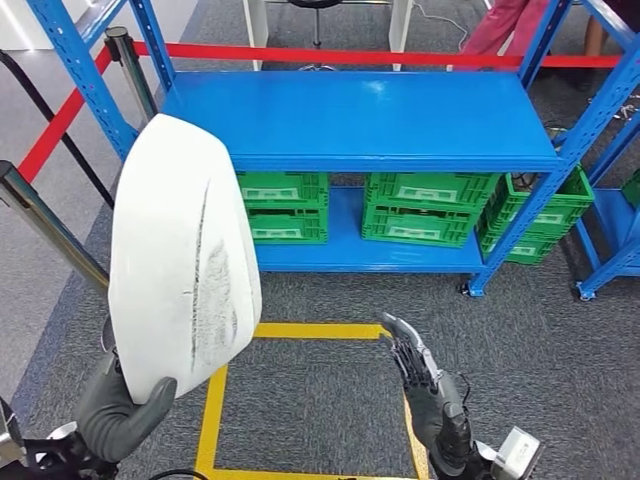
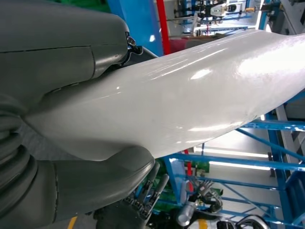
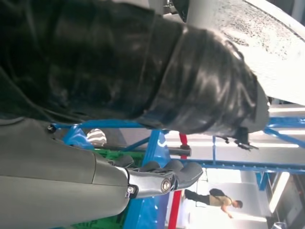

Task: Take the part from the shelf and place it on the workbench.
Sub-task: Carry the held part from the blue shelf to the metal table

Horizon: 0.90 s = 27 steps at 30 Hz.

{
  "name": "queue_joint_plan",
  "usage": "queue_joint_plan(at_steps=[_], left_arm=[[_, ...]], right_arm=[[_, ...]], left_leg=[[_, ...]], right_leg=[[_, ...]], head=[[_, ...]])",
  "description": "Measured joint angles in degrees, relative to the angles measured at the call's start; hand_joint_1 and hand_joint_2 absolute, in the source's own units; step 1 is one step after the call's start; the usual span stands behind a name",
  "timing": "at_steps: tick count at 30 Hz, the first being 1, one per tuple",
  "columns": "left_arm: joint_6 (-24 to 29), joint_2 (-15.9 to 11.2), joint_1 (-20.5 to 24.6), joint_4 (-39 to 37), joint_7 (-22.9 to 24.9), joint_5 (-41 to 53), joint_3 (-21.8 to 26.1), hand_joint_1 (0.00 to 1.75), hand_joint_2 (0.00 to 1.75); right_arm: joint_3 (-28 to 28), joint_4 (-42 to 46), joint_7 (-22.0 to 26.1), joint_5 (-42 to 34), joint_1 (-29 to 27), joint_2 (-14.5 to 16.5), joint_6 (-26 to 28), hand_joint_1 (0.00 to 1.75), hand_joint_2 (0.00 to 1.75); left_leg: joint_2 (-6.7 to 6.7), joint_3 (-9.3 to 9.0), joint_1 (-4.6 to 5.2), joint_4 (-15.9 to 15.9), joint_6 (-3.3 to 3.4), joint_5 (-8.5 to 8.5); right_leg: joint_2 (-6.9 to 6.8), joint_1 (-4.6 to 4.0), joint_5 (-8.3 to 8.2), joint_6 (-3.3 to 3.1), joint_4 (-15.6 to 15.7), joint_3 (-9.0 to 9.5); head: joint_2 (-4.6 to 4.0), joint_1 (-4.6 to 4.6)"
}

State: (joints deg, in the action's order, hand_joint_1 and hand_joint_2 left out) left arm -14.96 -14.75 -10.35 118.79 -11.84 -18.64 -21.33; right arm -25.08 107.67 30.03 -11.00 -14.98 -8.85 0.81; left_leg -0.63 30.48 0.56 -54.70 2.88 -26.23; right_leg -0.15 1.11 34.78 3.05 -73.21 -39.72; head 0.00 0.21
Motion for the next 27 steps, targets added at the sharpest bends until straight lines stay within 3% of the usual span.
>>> queue_joint_plan(at_steps=[1,3,5,6,9,10,12,14,15,16,17,19,21,24,25,27], left_arm=[[0.0,0.0,-0.1,0.0,0.0,0.0,0.0,1.75,1.75],[0.0,0.0,-0.1,0.0,0.0,0.0,0.0,1.75,1.75],[-0.1,-0.1,-0.2,0.1,0.0,0.0,0.0,1.75,1.75],[-0.2,-0.1,-0.2,0.2,0.0,0.0,0.0,1.75,1.75],[-0.4,-0.3,-0.3,0.3,0.0,0.0,0.1,1.75,1.75],[-0.5,-0.3,-0.3,0.3,0.0,0.0,0.1,1.75,1.75],[-0.6,-0.4,-0.4,0.3,0.0,0.0,0.2,1.75,1.75],[-0.6,-0.5,-0.4,0.3,0.0,0.0,0.2,1.75,1.75],[-0.6,-0.5,-0.4,0.3,0.0,0.0,0.3,1.75,1.75],[-0.6,-0.5,-0.3,0.3,0.0,0.0,0.3,1.75,1.75],[-0.7,-0.5,-0.3,0.3,0.0,0.0,0.3,1.75,1.75],[-0.6,-0.5,-0.3,0.3,0.0,0.0,0.4,1.75,1.75],[-0.6,-0.5,-0.2,0.4,-0.1,0.0,0.4,1.75,1.75],[-0.3,-0.5,-0.1,0.5,-0.2,0.5,0.5,1.75,1.75],[-0.3,-0.5,-0.1,0.5,-0.3,0.8,0.5,1.75,1.75],[-0.1,-0.4,-0.1,0.5,-0.4,1.1,0.5,1.75,1.75]], right_arm=[[0.0,0.0,0.0,0.0,0.0,0.0,0.0,0.0,0.0],[0.0,0.0,0.0,0.0,0.1,0.0,0.0,0.0,0.0],[0.0,0.0,0.0,0.1,0.3,0.0,0.0,0.0,0.0],[0.0,0.0,0.0,0.1,0.4,0.0,0.0,0.0,0.0],[0.0,0.0,-0.1,0.2,0.5,0.0,0.0,0.0,0.0],[0.1,0.0,-0.1,0.2,0.5,0.0,0.0,0.0,0.0],[0.1,0.0,-0.2,0.2,0.6,0.1,0.0,0.0,0.0],[0.1,0.0,-0.2,0.2,0.6,0.1,0.0,0.0,0.0],[0.1,0.0,-0.2,0.3,0.6,0.1,0.0,0.0,0.0],[0.1,0.0,-0.3,0.3,0.6,0.1,0.0,0.0,0.0],[0.1,0.0,-0.3,0.3,0.6,0.1,0.0,0.0,0.0],[0.1,0.0,-0.4,0.4,0.6,0.1,0.0,0.0,0.0],[0.1,0.0,-0.4,0.6,0.6,0.1,0.0,0.0,0.0],[0.1,0.0,-0.5,0.7,0.6,0.1,0.1,0.0,0.0],[0.1,0.0,-0.5,0.8,0.5,0.2,0.2,0.0,0.0],[0.0,0.0,-0.6,0.8,0.5,0.2,0.3,0.0,0.0]], left_leg=[[0.0,0.77,-0.07,-0.5,-0.13,0.24],[0.02,2.26,-0.23,-1.6,-0.5,0.56],[0.05,3.65,-0.14,-3.0,-1.04,0.83],[0.07,4.15,-0.04,-3.4,-1.35,1.09],[0.23,4.97,-0.03,-4.0,-2.28,1.37],[0.32,5.41,-0.12,-5.0,-2.64,0.14],[0.45,6.94,-0.4,-10.1,-3.38,-4.76],[0.45,8.28,-0.68,-17.0,-3.84,-8.97],[0.45,8.1,-0.76,-18.8,-3.9,-9.33],[0.45,7.05,-0.79,-18.7,-3.85,-8.53],[0.45,5.04,-0.8,-16.6,-3.68,-6.96],[0.48,-0.71,-0.65,-8.5,-2.99,-4.75],[0.52,-4.48,-0.3,-2.2,-2.34,-4.96],[0.44,-4.49,0.01,-0.4,-1.47,-4.46],[0.35,-4.17,-0.09,-0.1,-1.1,-3.88],[0.14,-3.17,-0.29,0.1,-0.45,-2.74]], right_leg=[[-0.01,0.04,-1.12,0.11,0.6,1.14],[-0.04,0.18,-3.75,0.3,7.0,5.86],[0.09,0.15,-4.11,0.25,13.6,10.16],[0.16,0.09,-3.65,0.11,15.0,10.95],[0.11,0.17,-4.17,-1.11,15.3,10.19],[0.01,0.26,-4.61,-1.76,15.4,9.76],[-0.17,0.29,-5.63,-2.75,15.4,8.84],[-0.28,0.16,-6.7,-3.05,15.3,7.42],[-0.32,0.1,-7.25,-3.07,15.2,6.62],[-0.34,0.06,-7.78,-3.04,15.1,5.81],[-0.32,0.03,-8.27,-2.98,15.0,5.07],[-0.24,-0.05,-9.19,-2.66,15.0,3.99],[-0.21,-0.02,-10.12,-2.0,15.1,3.51],[-0.23,0.18,-11.15,-0.81,15.4,3.24],[-0.16,0.17,-10.43,-0.55,14.8,2.78],[0.02,0.13,-6.46,-0.24,9.9,0.66]], head=[[0.0,0.02],[0.0,0.02],[0.01,0.05],[0.01,0.05],[0.01,0.06],[0.0,-0.04],[0.0,-0.34],[0.0,-0.51],[0.0,-0.51],[0.0,-0.52],[0.0,-0.52],[0.0,-0.51],[0.01,-0.52],[0.01,-0.72],[0.02,-0.63],[0.01,-0.38]])
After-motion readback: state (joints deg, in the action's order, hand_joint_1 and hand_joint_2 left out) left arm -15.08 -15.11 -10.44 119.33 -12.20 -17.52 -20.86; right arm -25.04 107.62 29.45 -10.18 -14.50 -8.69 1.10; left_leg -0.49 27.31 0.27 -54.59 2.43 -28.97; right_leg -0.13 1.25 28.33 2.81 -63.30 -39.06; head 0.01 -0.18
